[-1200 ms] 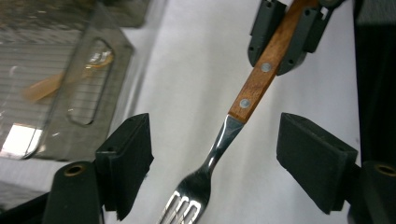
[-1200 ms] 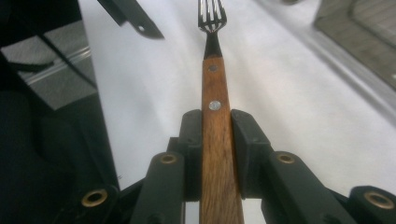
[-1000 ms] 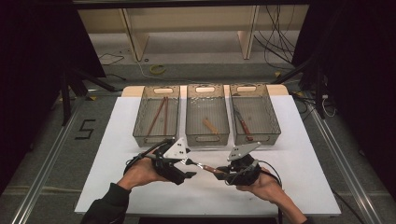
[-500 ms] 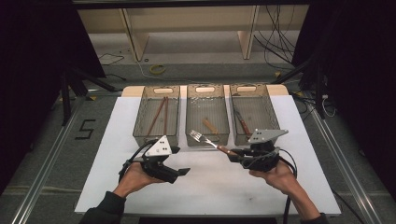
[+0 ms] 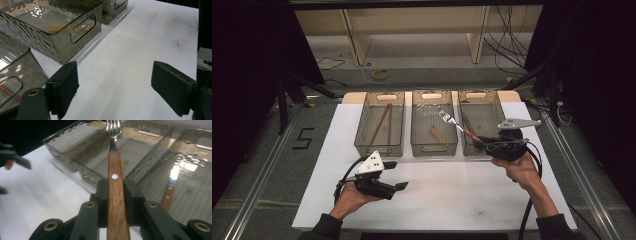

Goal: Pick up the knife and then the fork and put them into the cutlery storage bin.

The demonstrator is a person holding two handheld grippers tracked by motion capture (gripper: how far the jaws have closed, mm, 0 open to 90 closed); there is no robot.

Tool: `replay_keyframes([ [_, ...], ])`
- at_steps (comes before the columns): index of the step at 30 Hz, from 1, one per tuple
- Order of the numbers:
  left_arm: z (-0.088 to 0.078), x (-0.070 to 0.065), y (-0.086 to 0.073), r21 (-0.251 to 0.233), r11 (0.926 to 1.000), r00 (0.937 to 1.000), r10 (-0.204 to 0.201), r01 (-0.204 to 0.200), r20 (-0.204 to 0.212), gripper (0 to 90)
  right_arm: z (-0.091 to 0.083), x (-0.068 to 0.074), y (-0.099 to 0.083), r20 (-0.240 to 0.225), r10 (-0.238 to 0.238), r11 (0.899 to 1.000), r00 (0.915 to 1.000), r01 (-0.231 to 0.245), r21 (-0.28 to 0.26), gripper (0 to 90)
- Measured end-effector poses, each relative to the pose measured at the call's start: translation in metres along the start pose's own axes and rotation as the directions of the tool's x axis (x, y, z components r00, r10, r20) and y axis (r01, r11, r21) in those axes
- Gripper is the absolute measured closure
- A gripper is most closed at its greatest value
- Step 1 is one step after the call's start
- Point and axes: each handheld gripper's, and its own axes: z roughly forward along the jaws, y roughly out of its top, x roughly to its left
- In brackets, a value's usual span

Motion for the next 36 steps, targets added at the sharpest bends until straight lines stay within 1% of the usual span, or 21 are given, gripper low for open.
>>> replay_keyframes([
  [1, -0.001, 0.000, -0.001, -0.006, 1.0000, 1.0000, -0.002, 0.002, -0.006, 19.6, 0.001, -0.004, 0.001, 0.015, 0.010, 1.000, 0.9998, -0.010, 0.002, 76.0],
  [3, -0.003, 0.001, -0.003, -0.020, 0.9998, 0.9999, -0.010, 0.009, -0.013, 19.2, 0.001, -0.012, 0.003, 0.027, 0.034, 0.999, 0.9991, -0.034, -0.005, 76.0],
  [6, -0.006, 0.003, -0.005, -0.032, 0.9992, 0.9995, -0.024, 0.023, -0.022, 18.5, 0.002, -0.022, 0.008, 0.058, 0.054, 0.999, 0.9968, -0.054, -0.010, 76.1],
  [9, -0.008, 0.004, -0.009, -0.044, 0.9983, 0.9989, -0.038, 0.037, -0.026, 18.0, 0.002, -0.033, 0.013, 0.089, 0.075, 0.997, 0.9932, -0.073, -0.018, 76.0],
  [12, -0.009, 0.004, -0.012, -0.056, 0.9975, 0.9984, -0.044, 0.042, -0.036, 17.7, 0.005, -0.041, 0.017, 0.122, 0.090, 0.996, 0.9883, -0.089, -0.015, 76.0],
  [15, -0.012, 0.006, -0.015, -0.068, 0.9964, 0.9977, -0.053, 0.050, -0.042, 17.6, 0.008, -0.049, 0.018, 0.139, 0.109, 0.994, 0.9843, -0.108, -0.014, 76.0],
  [16, -0.012, 0.006, -0.016, -0.076, 0.9953, 0.9971, -0.063, 0.060, -0.043, 17.6, 0.010, -0.051, 0.019, 0.146, 0.114, 0.993, 0.9827, -0.113, -0.011, 76.0],
  [18, -0.014, 0.006, -0.017, -0.089, 0.9937, 0.9963, -0.072, 0.067, -0.047, 17.6, 0.013, -0.056, 0.020, 0.163, 0.122, 0.992, 0.9790, -0.122, -0.009, 76.0],
  [20, -0.015, 0.007, -0.018, -0.089, 0.9938, 0.9962, -0.071, 0.066, -0.051, 17.7, 0.017, -0.060, 0.020, 0.185, 0.132, 0.991, 0.9738, -0.135, 0.001, 76.0],
  [22, -0.015, 0.006, -0.019, -0.095, 0.9927, 0.9954, -0.080, 0.074, -0.054, 17.6, 0.021, -0.063, 0.019, 0.207, 0.142, 0.989, 0.9679, -0.148, 0.011, 76.0],
  [25, -0.015, 0.006, -0.021, -0.093, 0.9926, 0.9950, -0.084, 0.078, -0.055, 17.6, 0.029, -0.069, 0.018, 0.233, 0.151, 0.986, 0.9606, -0.162, 0.030, 76.0],
  [29, -0.015, 0.005, -0.023, -0.093, 0.9918, 0.9941, -0.093, 0.088, -0.056, 17.7, 0.037, -0.075, 0.017, 0.258, 0.175, 0.980, 0.9500, -0.194, 0.047, 75.9],
  [36, -0.014, 0.005, -0.025, -0.093, 0.9911, 0.9934, -0.101, 0.096, -0.054, 17.7, 0.049, -0.081, 0.016, 0.278, 0.185, 0.975, 0.9427, -0.212, 0.070, 75.9],
])
